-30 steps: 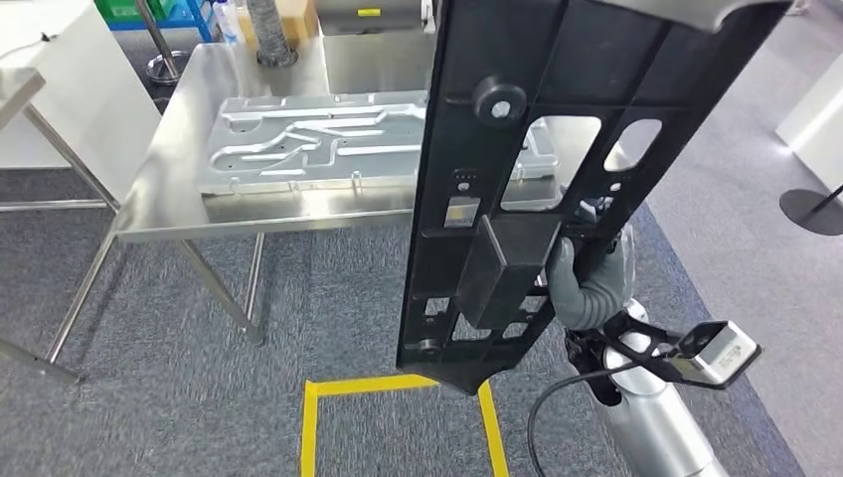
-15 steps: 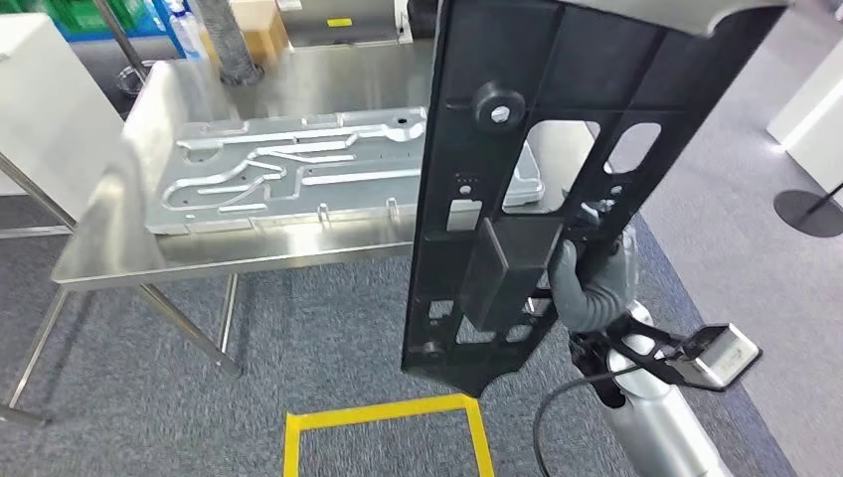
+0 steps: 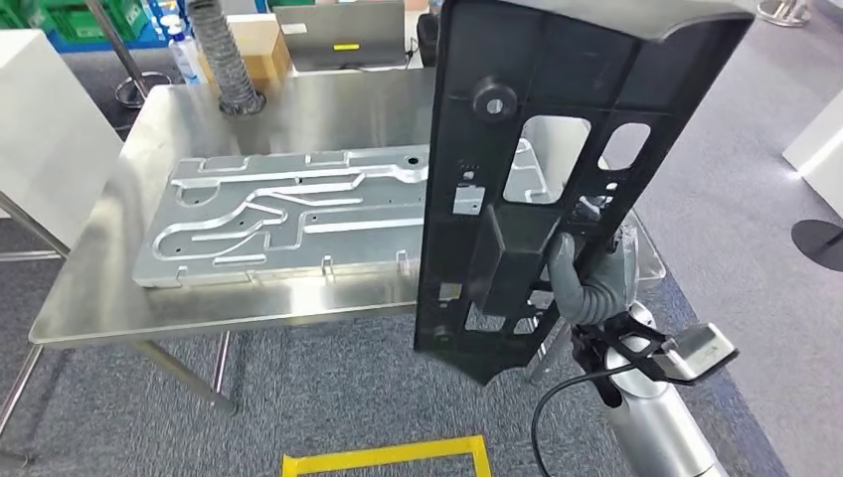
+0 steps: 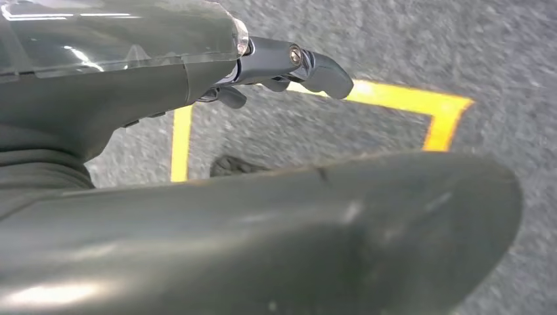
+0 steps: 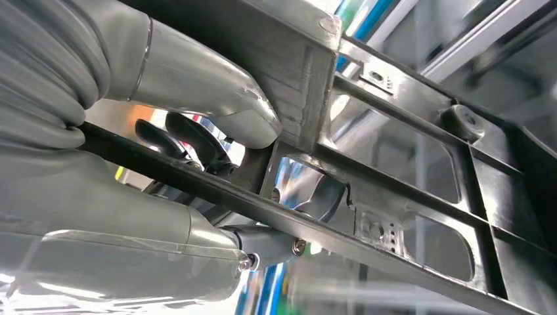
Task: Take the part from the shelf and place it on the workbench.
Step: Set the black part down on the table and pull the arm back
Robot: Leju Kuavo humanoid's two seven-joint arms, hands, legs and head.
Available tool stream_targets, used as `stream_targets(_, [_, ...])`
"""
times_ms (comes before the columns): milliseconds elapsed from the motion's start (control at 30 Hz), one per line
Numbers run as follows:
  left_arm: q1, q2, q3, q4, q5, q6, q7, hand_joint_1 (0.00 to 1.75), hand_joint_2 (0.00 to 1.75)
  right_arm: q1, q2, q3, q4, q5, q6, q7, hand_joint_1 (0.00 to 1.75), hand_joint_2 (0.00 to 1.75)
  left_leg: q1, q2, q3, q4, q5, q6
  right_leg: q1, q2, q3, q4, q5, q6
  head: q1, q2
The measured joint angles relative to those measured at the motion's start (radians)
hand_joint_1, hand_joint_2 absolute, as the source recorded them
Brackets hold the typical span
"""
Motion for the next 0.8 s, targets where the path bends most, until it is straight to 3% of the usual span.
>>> stream_targets(33, [-0.001, 0.000, 0.002, 0.000, 0.001, 0.001, -0.001, 0.00, 0.00, -0.013, 0.000, -0.009, 0.017, 0.043, -0.043, 0.006, 1.75, 1.75, -0.001, 0.001, 0.007, 0.006, -0.010, -0.007, 0.002, -0.001, -0.001, -0.015, 0.039, -0.008, 0.000, 0.000])
stream_targets(133, [-0.004, 0.000, 0.006, 0.000, -0.001, 0.002, -0.006, 0.00, 0.00, -0.089, 0.000, -0.032, 0.083, 0.225, -0.201, 0.050, 1.75, 1.75, 0.002, 0.006, -0.003, 0.050, -0.014, -0.023, 0.003, 0.004, 0.013, -0.019, 0.042, -0.032, 0.000, 0.000])
stream_targets(200, [-0.007, -0.001, 0.007, 0.000, -0.004, 0.001, -0.009, 0.00, 0.00, -0.160, 0.000, -0.040, 0.146, 0.371, -0.300, 0.100, 1.75, 1.75, 0.006, 0.008, -0.062, 0.150, -0.037, -0.032, 0.005, 0.007, 0.023, -0.024, 0.035, -0.044, 0.000, 0.000])
stream_targets(267, [-0.008, -0.002, 0.008, 0.000, -0.007, -0.001, -0.012, 0.00, 0.00, -0.236, -0.001, -0.042, 0.220, 0.511, -0.368, 0.155, 1.75, 1.75, 0.009, 0.009, -0.147, 0.270, -0.098, -0.039, 0.009, 0.009, 0.029, -0.024, 0.024, -0.050, 0.000, 0.000])
stream_targets(300, [-0.008, -0.003, 0.008, 0.000, -0.008, -0.002, -0.013, 0.00, 0.00, -0.276, -0.001, -0.039, 0.261, 0.589, -0.394, 0.189, 1.75, 1.75, 0.010, 0.009, -0.181, 0.305, -0.120, -0.040, 0.011, 0.011, 0.033, -0.023, 0.018, -0.051, 0.000, 0.000])
stream_targets(333, [-0.008, -0.003, 0.009, 0.000, -0.010, -0.003, -0.015, 0.00, 0.00, -0.317, -0.001, -0.033, 0.303, 0.678, -0.418, 0.230, 1.75, 1.75, 0.011, 0.009, -0.203, 0.311, -0.120, -0.038, 0.013, 0.012, 0.039, -0.022, 0.012, -0.052, 0.000, 0.000])
stream_targets(367, [-0.009, -0.004, 0.009, 0.000, -0.012, -0.004, -0.016, 0.00, 0.00, -0.360, -0.001, -0.022, 0.345, 0.774, -0.438, 0.276, 1.75, 1.75, 0.010, 0.010, -0.207, 0.283, -0.093, -0.035, 0.015, 0.012, 0.046, -0.020, 0.005, -0.052, 0.000, 0.000])
stream_targets(433, [-0.011, -0.004, 0.009, 0.000, -0.017, -0.005, -0.019, 0.00, 0.00, -0.448, -0.001, 0.011, 0.424, 0.954, -0.451, 0.363, 1.75, 1.75, 0.008, 0.012, -0.181, 0.153, 0.017, -0.029, 0.015, 0.012, 0.062, -0.017, -0.008, -0.050, 0.000, 0.000])
stream_targets(500, [-0.016, -0.004, 0.009, 0.000, -0.022, -0.005, -0.021, 0.00, 0.00, -0.530, -0.002, 0.059, 0.500, 1.112, -0.438, 0.428, 1.75, 1.75, 0.002, 0.015, -0.158, 0.048, 0.085, -0.020, 0.015, 0.011, 0.068, -0.016, -0.015, -0.044, 0.000, 0.000])
stream_targets(567, [-0.021, -0.003, 0.009, 0.000, -0.026, -0.006, -0.022, 0.00, 0.00, -0.592, -0.002, 0.115, 0.571, 1.238, -0.408, 0.469, 1.75, 1.75, -0.005, 0.014, -0.157, 0.024, 0.094, -0.008, 0.014, 0.009, 0.067, -0.019, -0.017, -0.034, 0.000, 0.000])
stream_targets(667, [-0.032, -0.005, 0.009, 0.000, -0.031, -0.005, -0.019, 0.00, 0.00, -0.660, 0.001, 0.199, 0.671, 1.360, -0.366, 0.494, 1.75, 1.75, 0.000, 0.004, -0.144, 0.005, 0.112, 0.008, 0.014, 0.002, 0.057, 0.004, -0.040, -0.026, 0.000, 0.000])
stream_targets(767, [-0.046, -0.009, 0.008, 0.000, -0.035, -0.005, -0.014, 0.00, 0.00, -0.705, 0.013, 0.270, 0.764, 1.408, -0.335, 0.487, 1.75, 1.75, 0.003, -0.010, -0.138, -0.001, 0.114, 0.014, 0.013, 0.003, -0.020, 0.168, -0.118, -0.024, 0.000, 0.000])
stream_targets(800, [-0.049, -0.011, 0.008, 0.000, -0.036, -0.005, -0.013, 0.00, 0.00, -0.719, 0.017, 0.291, 0.801, 1.409, -0.321, 0.479, 1.75, 1.75, 0.004, -0.015, -0.137, 0.001, 0.112, 0.015, 0.011, 0.003, -0.048, 0.223, -0.131, -0.022, 0.000, 0.000])
